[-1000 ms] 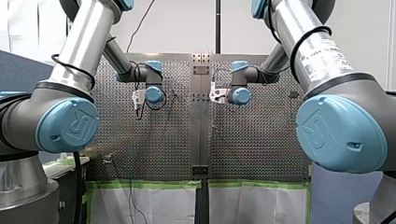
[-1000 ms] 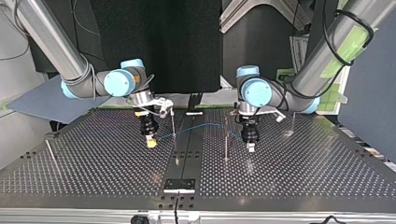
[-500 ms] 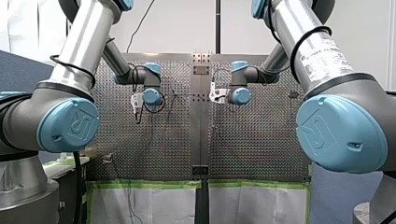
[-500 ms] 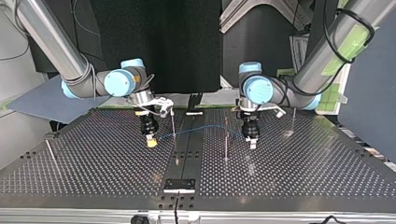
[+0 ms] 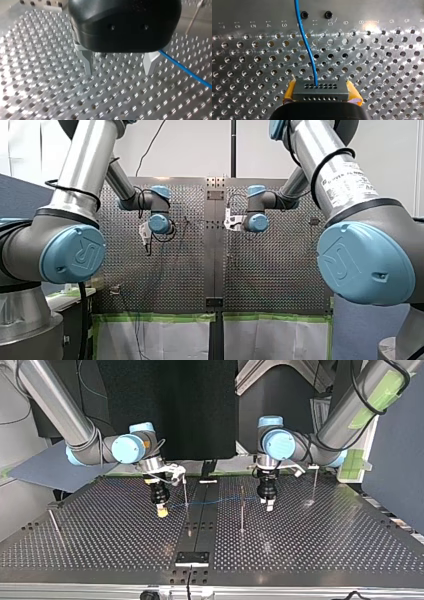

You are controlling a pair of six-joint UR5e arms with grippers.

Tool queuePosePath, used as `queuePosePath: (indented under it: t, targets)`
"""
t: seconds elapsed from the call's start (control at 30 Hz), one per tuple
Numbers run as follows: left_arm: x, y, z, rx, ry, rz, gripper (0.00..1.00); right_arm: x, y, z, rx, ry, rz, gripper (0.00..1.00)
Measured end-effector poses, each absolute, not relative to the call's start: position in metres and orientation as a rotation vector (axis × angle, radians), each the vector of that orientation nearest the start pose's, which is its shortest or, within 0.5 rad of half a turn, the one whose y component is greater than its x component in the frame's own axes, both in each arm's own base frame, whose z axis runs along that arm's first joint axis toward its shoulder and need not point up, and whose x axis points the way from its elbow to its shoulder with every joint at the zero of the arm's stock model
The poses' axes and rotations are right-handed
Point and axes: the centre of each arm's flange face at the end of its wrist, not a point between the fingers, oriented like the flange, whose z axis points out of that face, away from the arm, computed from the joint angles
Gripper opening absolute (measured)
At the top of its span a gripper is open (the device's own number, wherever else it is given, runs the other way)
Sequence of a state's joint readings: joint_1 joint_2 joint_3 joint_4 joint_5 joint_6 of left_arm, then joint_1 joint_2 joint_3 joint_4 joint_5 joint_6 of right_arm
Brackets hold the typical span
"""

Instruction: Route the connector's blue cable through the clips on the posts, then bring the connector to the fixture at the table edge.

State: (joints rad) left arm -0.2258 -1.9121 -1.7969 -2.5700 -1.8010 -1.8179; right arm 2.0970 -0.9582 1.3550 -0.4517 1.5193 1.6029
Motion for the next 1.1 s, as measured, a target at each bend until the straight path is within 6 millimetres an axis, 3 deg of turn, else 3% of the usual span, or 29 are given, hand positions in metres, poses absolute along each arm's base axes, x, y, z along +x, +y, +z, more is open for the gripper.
queuePosePath:
  t: [0.27, 0.83, 1.1]
  targets:
    - [0.505, -0.245, 0.241, -0.154, 1.592, -0.256, 1.00, 0.477, -0.545, 0.265, 1.561, -0.877, 1.676, 0.00]
    - [0.452, -0.249, 0.256, -0.174, 1.526, -0.373, 1.00, 0.477, -0.545, 0.265, 1.564, -0.877, 1.674, 0.00]
    - [0.414, -0.244, 0.257, -0.167, 1.561, -0.312, 1.00, 0.477, -0.543, 0.264, 1.576, -0.883, 1.667, 0.00]
